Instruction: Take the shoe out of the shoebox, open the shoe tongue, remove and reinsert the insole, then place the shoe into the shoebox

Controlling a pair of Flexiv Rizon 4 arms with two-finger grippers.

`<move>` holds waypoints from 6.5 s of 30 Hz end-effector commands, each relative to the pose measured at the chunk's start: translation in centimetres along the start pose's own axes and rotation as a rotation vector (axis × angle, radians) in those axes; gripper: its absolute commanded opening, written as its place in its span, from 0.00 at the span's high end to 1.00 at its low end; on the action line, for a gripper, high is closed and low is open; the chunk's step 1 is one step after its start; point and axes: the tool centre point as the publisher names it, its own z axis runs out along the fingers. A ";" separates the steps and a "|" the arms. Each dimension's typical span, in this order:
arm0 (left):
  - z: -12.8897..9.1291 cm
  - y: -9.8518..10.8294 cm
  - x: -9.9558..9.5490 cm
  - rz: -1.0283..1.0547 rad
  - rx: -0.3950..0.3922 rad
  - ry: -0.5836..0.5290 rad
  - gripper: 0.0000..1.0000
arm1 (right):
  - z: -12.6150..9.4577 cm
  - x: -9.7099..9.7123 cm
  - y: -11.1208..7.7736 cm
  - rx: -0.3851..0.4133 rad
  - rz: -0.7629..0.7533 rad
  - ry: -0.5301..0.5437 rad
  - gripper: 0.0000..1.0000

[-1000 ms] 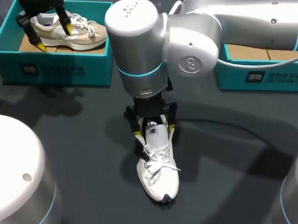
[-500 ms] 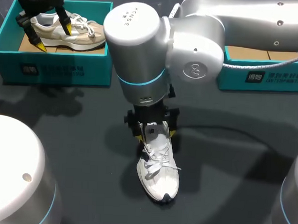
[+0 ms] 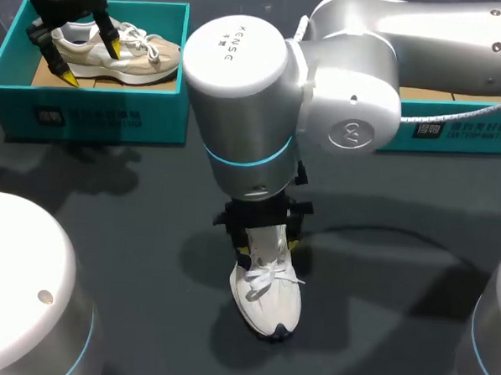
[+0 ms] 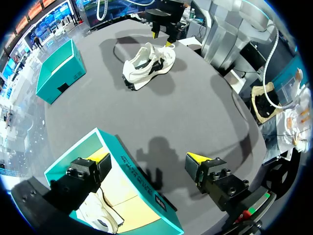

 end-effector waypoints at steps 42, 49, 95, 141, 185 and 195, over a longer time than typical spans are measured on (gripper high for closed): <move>0.0 0.0 0.0 0.001 -0.003 0.002 0.00 | 2.4 0.5 6.6 -0.173 -0.126 0.063 0.72; 0.0 0.0 0.0 0.001 -0.003 0.002 0.00 | 4.1 0.4 7.9 -0.174 -0.186 0.108 0.70; 0.0 0.0 0.0 0.001 -0.003 0.002 0.00 | -4.2 1.4 10.6 -0.190 -1.030 0.030 0.00; 0.0 0.0 0.0 0.001 -0.003 0.002 0.00 | 5.5 0.7 18.7 -0.193 -1.607 -0.012 0.00; 0.0 0.0 0.0 0.001 -0.003 0.002 0.00 | 9.8 1.1 18.5 -0.138 -1.628 0.135 1.00; 0.0 0.0 0.0 0.001 -0.003 0.002 0.00 | 9.1 1.0 18.0 -0.130 -1.629 0.115 1.00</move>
